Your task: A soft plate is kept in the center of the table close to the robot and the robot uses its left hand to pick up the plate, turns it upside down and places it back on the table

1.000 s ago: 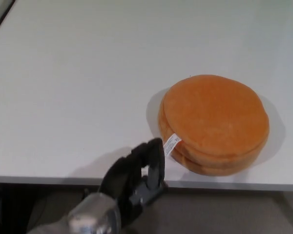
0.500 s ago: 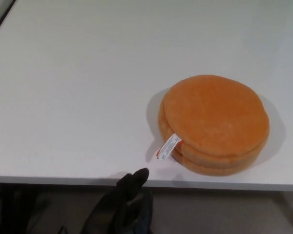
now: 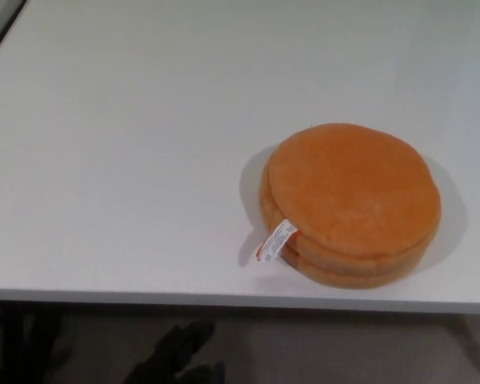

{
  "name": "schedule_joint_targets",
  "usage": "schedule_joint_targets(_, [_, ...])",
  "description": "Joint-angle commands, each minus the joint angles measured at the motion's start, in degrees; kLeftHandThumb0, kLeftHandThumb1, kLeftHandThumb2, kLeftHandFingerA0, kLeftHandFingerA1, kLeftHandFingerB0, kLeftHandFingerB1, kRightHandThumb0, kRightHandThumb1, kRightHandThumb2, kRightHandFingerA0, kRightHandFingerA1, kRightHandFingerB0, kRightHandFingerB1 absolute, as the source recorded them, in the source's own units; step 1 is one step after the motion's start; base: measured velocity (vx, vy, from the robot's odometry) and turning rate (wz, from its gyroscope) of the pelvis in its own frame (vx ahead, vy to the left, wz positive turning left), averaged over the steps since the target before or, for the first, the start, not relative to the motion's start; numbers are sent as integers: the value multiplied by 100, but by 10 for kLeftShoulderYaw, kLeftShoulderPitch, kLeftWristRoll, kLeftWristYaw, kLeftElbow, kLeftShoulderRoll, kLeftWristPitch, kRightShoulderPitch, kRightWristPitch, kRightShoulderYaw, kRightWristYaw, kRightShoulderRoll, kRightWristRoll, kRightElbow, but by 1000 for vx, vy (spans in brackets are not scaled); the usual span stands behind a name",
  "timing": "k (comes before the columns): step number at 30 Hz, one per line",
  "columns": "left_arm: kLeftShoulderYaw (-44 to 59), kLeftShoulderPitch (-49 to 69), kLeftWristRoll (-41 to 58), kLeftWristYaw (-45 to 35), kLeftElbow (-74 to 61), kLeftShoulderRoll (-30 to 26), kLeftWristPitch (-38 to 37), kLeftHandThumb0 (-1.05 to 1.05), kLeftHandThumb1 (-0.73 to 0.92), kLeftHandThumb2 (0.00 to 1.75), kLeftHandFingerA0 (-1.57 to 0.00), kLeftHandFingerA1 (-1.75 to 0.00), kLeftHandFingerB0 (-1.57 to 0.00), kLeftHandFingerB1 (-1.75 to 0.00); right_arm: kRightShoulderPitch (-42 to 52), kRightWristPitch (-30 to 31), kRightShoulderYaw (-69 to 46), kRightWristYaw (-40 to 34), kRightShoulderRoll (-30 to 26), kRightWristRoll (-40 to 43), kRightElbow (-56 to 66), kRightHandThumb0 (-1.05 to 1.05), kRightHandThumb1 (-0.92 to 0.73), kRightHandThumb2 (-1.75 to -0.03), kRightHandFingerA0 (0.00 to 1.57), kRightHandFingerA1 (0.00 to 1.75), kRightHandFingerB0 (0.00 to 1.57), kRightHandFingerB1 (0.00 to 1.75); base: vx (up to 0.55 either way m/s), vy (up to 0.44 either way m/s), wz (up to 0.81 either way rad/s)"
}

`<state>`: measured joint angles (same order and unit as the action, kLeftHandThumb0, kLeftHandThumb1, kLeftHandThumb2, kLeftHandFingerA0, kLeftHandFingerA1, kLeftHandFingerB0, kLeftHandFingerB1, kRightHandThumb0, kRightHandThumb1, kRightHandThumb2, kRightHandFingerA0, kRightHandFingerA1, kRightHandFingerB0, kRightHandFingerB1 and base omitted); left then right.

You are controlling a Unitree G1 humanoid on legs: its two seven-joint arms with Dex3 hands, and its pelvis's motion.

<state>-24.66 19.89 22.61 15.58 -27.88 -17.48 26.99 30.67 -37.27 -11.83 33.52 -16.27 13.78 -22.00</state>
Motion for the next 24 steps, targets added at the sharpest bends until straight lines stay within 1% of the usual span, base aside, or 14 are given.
schedule_joint_targets(1, [69, 125, -159, -106, 181, -61, -535, -98, 88, 67, -16, -35, -16, -27, 9, 7, -8, 4, -11, 10, 3, -71, -80, -65, 50, 47, 33, 34, 0, 0, 0])
schedule_joint_targets(2, [73, 128, -155, -109, 190, -59, -542, -98, 88, 67, -16, -35, -16, -27, 9, 5, -8, 6, -9, 12, 1, -71, -80, -65, 50, 47, 33, 34, 0, 0, 0])
schedule_joint_targets(3, [78, 134, -153, -111, 206, -57, -556, -39, 35, 103, 0, -50, 0, -49, 9, 6, -10, 10, -9, 18, -2, -70, -80, -64, 50, 47, 33, 34, 0, 0, 0])
schedule_joint_targets(5, [82, 140, -152, -112, 224, -53, -573, -39, 35, 103, 0, -50, 0, -49, 11, 5, -11, 13, -8, 23, -5, -70, -80, -65, 50, 46, 33, 34, 0, 0, 0])
schedule_joint_targets(6, [84, 144, -149, -115, 235, -48, -583, -93, 87, 67, -17, -35, -17, -26, 10, 4, -11, 13, -8, 23, -8, -70, -64, -100, 43, 57, 27, 48, 0, 0, 0])
schedule_joint_targets(7, [85, 149, -144, -120, 248, -43, -596, -92, 87, 67, -17, -35, -17, -26, 12, 5, -11, 12, -7, 21, -8, -72, -79, -64, 51, 46, 34, 33, 0, 0, 0])
schedule_joint_targets(9, [87, 158, -139, -124, 270, -33, -619, -92, 87, 67, -17, -35, -19, -27, 12, 7, -11, 11, -6, 22, -10, -72, -79, -64, 51, 46, 34, 33, 0, 0, 0])
schedule_joint_targets(10, [87, 164, -137, -125, 281, -28, -629, -93, 87, 67, -18, -35, -19, -27, 12, 7, -11, 11, -5, 22, -11, -71, -63, -101, 44, 57, 26, 48, 0, 0, 0])
schedule_joint_targets(12, [88, 173, -131, -131, 295, -21, -638, -95, 85, 67, -18, -35, -20, -27, 10, 6, -11, 12, -5, 21, -18, -73, -79, -65, 51, 46, 35, 33, 0, 0, 0])
schedule_joint_targets(13, [87, 180, -126, -134, 301, -15, -641, -103, 67, 86, -15, -42, -17, -35, 10, 5, -11, 13, -6, 20, -22, -72, -63, -100, 43, 57, 27, 48, 0, 0, 0])
schedule_joint_targets(15, [85, 189, -121, -136, 309, -7, -644, -98, 85, 66, -17, -36, -22, -28, 12, 5, -11, 13, -7, 20, -22, -73, -79, -65, 50, 46, 34, 33, 0, 0, 0])
schedule_joint_targets(22, [84, 207, -113, -139, 349, 16, -678, -92, 85, 66, -20, -36, -24, -28, 12, -8, -13, 9, -6, 13, -33, -74, -79, -65, 51, 47, 34, 33, 0, 0, 0])
schedule_joint_targets(23, [84, 207, -111, -138, 359, 23, -682, -89, 85, 66, -21, -36, -24, -28, 13, -10, -13, 8, -5, 12, -32, -72, -63, -100, 44, 58, 27, 48, 0, 0, 0])
schedule_joint_targets(24, [84, 208, -111, -139, 366, 25, -688, -88, 86, 66, -20, -36, -24, -28, 17, -12, -13, 6, -5, 10, -31, -72, -80, -65, 51, 48, 34, 34, 0, 0, 0])
